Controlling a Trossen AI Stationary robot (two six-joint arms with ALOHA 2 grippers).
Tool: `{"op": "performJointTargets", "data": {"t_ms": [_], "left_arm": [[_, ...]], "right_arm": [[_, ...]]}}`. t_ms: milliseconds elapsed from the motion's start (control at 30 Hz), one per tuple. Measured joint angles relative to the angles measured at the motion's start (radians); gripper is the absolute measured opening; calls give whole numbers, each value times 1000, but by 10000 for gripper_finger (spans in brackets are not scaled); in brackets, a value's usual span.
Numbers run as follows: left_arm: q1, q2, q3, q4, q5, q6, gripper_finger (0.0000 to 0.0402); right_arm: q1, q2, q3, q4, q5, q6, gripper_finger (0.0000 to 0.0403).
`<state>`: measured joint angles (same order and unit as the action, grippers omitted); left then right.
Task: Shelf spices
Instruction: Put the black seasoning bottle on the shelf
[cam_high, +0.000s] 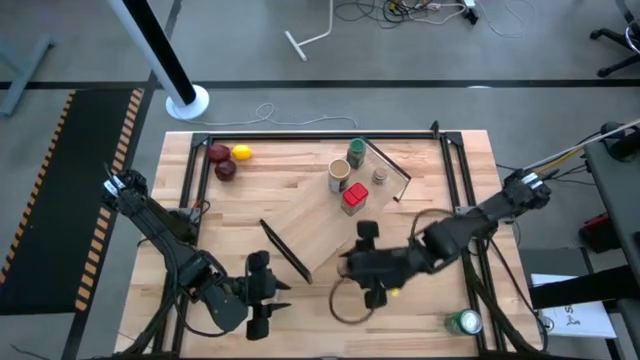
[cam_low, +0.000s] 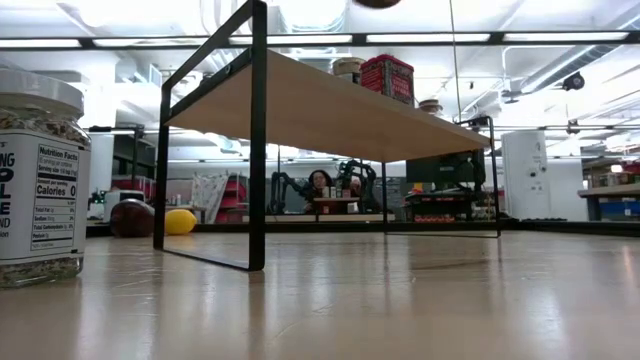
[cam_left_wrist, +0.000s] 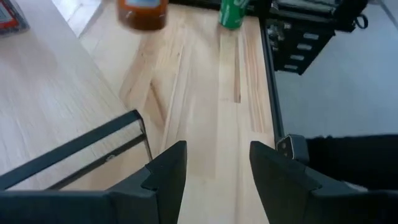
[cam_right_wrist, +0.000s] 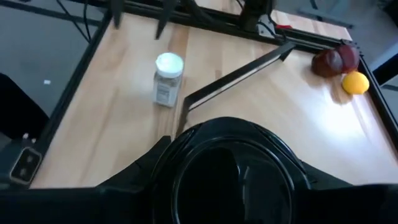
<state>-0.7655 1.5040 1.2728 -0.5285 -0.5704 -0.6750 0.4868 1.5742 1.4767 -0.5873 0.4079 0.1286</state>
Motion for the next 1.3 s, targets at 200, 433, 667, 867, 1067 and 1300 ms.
{"op": "performJointTargets", "data": {"t_ms": [200, 433, 667, 867, 1067, 1300], "left_arm": [[0, 0, 0, 14, -22, -40, 164], [0, 0, 0, 13, -76, -68, 164], [0, 0, 0, 14, -76, -71, 164], [1, 0, 0, 15, -76, -70, 164], [2, 0, 0, 15, -77, -59, 164], [2, 0, 0, 15, -77, -51, 164]], "right_arm": [[-89, 14, 31, -1, -77, -70, 166], [-168, 29, 33, 33, -148, -68, 166], [-189, 78, 38, 47, -158, -65, 171], [-194, 150, 71, 53, -173, -77, 170], [-206, 182, 130, 51, -177, -89, 171], [-227, 197, 147, 40, -182, -76, 182]]}}
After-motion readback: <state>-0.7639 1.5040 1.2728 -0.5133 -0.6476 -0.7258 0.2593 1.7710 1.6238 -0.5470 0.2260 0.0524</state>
